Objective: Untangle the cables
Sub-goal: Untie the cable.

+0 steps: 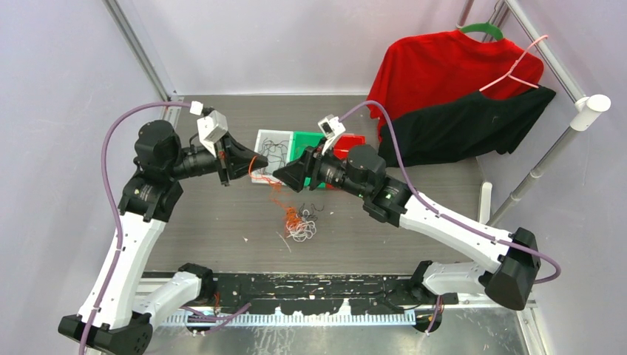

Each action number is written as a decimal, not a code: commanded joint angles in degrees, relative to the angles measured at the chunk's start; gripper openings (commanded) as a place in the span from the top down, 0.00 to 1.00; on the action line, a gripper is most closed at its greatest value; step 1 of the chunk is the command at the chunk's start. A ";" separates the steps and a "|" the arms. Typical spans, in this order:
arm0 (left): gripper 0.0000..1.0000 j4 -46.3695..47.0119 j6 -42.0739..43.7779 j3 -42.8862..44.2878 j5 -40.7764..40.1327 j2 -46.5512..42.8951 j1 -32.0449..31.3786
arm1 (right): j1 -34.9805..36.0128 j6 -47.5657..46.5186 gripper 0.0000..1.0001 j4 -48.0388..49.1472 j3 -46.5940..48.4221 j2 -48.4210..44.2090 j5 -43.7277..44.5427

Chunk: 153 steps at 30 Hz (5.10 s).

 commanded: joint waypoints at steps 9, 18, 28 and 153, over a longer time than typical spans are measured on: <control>1.00 -0.98 3.29 3.59 1.22 0.00 -0.27 | 1.25 1.46 0.36 7.60 1.07 1.83 -6.71; 1.00 -2.01 5.80 2.79 -1.34 -0.02 -1.04 | 1.39 1.82 0.36 7.71 1.84 0.76 -7.28; 1.00 -2.12 3.27 5.92 -1.62 1.83 -2.81 | 2.14 1.29 0.36 9.75 4.88 8.37 -8.18; 1.00 5.27 14.77 26.80 -27.24 3.62 -3.44 | 3.60 -13.08 0.33 13.59 -9.52 10.97 -7.24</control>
